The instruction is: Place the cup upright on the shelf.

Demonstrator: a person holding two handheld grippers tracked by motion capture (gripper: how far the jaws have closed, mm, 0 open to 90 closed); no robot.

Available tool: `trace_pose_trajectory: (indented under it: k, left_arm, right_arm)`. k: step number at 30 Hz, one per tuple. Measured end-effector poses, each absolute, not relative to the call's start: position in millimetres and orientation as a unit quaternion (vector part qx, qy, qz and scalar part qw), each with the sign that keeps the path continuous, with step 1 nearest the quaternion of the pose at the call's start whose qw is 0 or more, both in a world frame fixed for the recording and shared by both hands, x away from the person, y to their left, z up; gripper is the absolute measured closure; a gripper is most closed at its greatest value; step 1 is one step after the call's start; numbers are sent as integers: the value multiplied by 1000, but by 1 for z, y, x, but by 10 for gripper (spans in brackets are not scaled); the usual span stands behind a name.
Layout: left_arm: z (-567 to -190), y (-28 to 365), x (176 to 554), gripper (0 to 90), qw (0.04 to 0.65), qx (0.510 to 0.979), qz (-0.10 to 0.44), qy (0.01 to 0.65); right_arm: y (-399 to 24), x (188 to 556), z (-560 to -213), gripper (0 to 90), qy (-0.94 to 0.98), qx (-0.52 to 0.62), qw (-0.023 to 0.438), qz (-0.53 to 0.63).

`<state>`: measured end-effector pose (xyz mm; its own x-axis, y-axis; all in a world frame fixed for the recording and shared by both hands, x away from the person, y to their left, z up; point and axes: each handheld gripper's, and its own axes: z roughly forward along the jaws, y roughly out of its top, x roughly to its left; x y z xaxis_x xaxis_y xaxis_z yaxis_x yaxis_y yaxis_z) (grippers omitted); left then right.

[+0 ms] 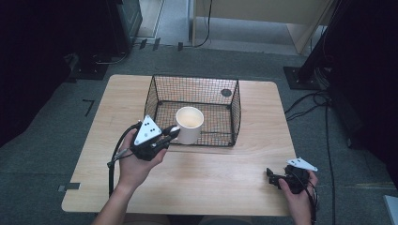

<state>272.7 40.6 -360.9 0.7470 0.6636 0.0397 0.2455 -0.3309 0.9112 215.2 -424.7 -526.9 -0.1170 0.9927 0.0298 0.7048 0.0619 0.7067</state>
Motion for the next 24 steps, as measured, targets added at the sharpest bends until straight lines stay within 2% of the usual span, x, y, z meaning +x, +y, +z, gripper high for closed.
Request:
trace_pose_trajectory:
  k: [11,24]
  left_arm:
    - [-358,34,296,811,511,778,219,292]
    - [-373,24,334,811,511,761,224,330]
  right_arm:
    - [-425,215,-527,0,686,618,244,295]
    - [-425,215,-527,0,687,618,244,295]
